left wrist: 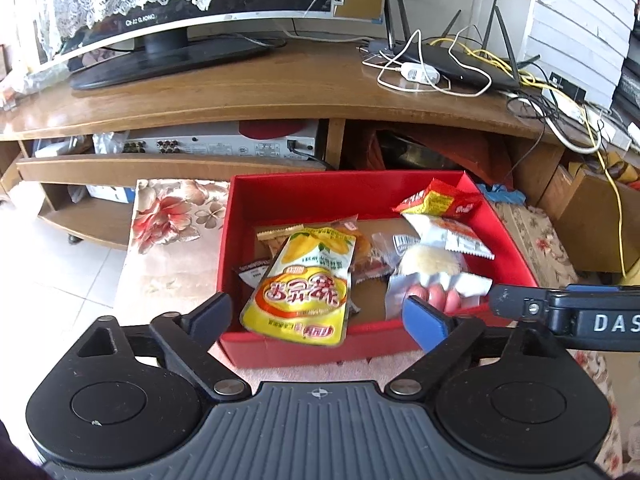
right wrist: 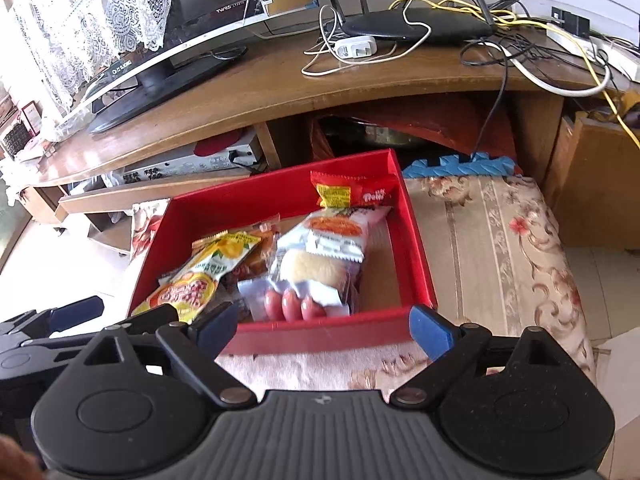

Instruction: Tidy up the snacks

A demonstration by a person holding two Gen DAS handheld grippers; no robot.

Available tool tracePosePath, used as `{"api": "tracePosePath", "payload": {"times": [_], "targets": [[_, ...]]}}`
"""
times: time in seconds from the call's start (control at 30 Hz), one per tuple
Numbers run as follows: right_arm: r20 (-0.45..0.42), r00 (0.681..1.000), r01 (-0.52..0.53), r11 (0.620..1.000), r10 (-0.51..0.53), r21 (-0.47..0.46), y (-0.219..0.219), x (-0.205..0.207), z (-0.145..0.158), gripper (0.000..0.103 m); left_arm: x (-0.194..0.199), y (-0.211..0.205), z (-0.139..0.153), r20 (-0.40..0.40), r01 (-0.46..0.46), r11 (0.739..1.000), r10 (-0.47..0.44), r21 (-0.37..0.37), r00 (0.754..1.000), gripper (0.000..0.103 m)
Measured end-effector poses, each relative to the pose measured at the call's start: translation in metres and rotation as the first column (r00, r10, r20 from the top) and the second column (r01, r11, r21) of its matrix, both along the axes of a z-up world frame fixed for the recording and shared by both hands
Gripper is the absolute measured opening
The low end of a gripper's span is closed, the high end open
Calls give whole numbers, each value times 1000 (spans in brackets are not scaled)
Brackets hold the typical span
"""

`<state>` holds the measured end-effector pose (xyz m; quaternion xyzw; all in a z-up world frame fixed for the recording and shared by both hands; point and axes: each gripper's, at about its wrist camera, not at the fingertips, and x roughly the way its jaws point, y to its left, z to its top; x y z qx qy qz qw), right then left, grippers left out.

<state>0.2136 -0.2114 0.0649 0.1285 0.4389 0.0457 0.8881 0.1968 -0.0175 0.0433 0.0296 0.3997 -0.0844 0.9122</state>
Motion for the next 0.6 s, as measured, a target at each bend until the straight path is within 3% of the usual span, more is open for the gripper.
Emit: {"api": "tracePosePath", "payload": {"times": [0.2, 0.4, 0.6], "targets": [[-11, 1000, -6, 1000, 6, -3, 2, -23, -2, 92, -16, 0, -5, -5, 2, 1000, -2, 30, 1000, 102], [-21, 1000, 0, 1000, 0, -2, 2, -43, -6, 93, -31, 8, -9, -32, -15, 1000, 15, -10, 999, 103], [-35, 999, 7, 1000, -8, -24, 4, -59, -10, 93, -47, 9, -16, -41, -27, 999, 28, 26, 999, 103]]}}
